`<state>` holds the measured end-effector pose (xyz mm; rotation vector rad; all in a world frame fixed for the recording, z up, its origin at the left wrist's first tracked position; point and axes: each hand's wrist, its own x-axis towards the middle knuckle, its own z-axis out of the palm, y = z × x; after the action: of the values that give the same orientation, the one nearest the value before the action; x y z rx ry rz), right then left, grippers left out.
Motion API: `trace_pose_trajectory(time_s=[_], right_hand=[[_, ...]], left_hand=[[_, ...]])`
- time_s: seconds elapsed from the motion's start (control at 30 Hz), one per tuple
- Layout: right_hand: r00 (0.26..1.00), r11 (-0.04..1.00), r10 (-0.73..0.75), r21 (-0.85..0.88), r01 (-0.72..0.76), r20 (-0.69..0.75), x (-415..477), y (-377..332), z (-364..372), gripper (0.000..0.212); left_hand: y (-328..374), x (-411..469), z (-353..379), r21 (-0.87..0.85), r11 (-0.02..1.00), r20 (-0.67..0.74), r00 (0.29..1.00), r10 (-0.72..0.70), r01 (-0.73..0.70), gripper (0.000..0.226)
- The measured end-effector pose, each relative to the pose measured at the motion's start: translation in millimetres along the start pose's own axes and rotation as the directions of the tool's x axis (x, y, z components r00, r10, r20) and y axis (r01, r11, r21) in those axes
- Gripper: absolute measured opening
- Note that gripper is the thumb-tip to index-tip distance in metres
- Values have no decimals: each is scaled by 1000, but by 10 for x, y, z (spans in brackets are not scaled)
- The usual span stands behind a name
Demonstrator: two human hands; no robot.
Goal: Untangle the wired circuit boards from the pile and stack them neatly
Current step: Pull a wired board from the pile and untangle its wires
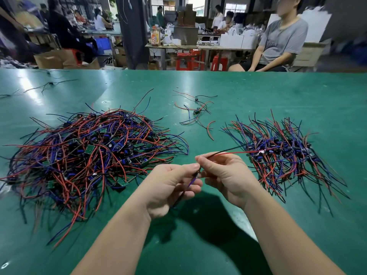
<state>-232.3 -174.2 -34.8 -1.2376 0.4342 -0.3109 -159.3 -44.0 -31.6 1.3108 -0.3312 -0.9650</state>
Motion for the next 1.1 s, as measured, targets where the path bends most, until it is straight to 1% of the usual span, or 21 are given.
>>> trace_pose_trajectory(time_s=[0.07, 0.13, 0.23, 0.33, 0.47, 0.57, 0.63, 0.67, 0.7, 0.73, 0.77, 0.8, 0.83, 0.87, 0.9, 0.93, 0.97, 1.0, 1.03, 1.1], right_hand=[[998, 995, 12, 97, -6, -60, 29, -35, -40, 13], [986, 981, 46, 193, -14, -163, 76, -97, -136, 12], [954, 973, 69, 233, 1, -292, 134, -177, -332, 12], [907, 961, 61, 271, 60, -417, 185, -199, -489, 11], [900, 926, 62, 362, 110, -432, 247, -163, -525, 14], [899, 895, 64, 424, 140, -433, 275, -172, -526, 24], [905, 862, 97, 489, 132, -415, 284, -159, -527, 32], [912, 871, 114, 482, 100, -394, 277, -136, -500, 31], [925, 906, 117, 421, 49, -361, 256, -103, -447, 25], [947, 950, 107, 311, -8, -302, 228, -53, -382, 14], [974, 984, 83, 173, -47, -209, 188, -1, -303, 2], [994, 998, 56, 45, -53, -90, 149, 51, -226, 11], [999, 999, 33, -41, -31, 39, 112, 89, -154, 17], [989, 998, -3, -58, 12, 149, 76, 107, -83, 21], [975, 998, -43, -38, 53, 218, 47, 111, -23, 23], [963, 995, -97, 15, 96, 252, 39, 111, 12, 26], [957, 989, -145, 71, 131, 251, 30, 97, 42, 30], [955, 980, -185, 121, 161, 233, 27, 87, 61, 34], [956, 971, -214, 152, 185, 203, 17, 78, 78, 34], [965, 960, -227, 200, 198, 134, 6, 73, 101, 18]], left_hand=[[7, -27, 29, 20, 998, 31, 998, -55, 54, 32], [-11, -31, 57, 39, 997, 81, 994, -74, 71, 28], [-51, -30, 103, 70, 994, 142, 986, -90, 81, 24], [-79, -34, 119, 85, 992, 182, 978, -104, 89, 24], [-76, -48, 109, 84, 990, 237, 963, -126, 109, 24], [-42, -54, 72, 115, 990, 221, 970, -101, 77, 30], [-17, -43, 47, 107, 994, 195, 980, -47, 26, 32], [-2, -34, 39, 64, 998, 180, 984, -15, 4, 32], [14, -28, 30, -3, 1000, 166, 986, 17, -17, 31], [32, -23, 26, -89, 995, 155, 987, 47, -33, 30], [49, -25, 23, -186, 982, 149, 986, 70, -42, 29], [66, -30, 19, -279, 960, 146, 986, 84, -41, 27], [81, -35, 10, -354, 935, 141, 986, 88, -33, 25], [93, -39, 1, -410, 912, 135, 987, 86, -23, 23], [103, -46, -10, -450, 893, 124, 989, 81, -17, 21], [111, -49, -17, -478, 878, 105, 992, 74, -15, 22], [114, -49, -21, -495, 869, 81, 994, 68, -19, 24], [109, -44, -23, -493, 869, 56, 996, 65, -29, 27], [98, -44, -16, -467, 883, 33, 997, 71, -47, 28], [51, -42, 28, -371, 923, -8, 994, 109, -104, 26]])
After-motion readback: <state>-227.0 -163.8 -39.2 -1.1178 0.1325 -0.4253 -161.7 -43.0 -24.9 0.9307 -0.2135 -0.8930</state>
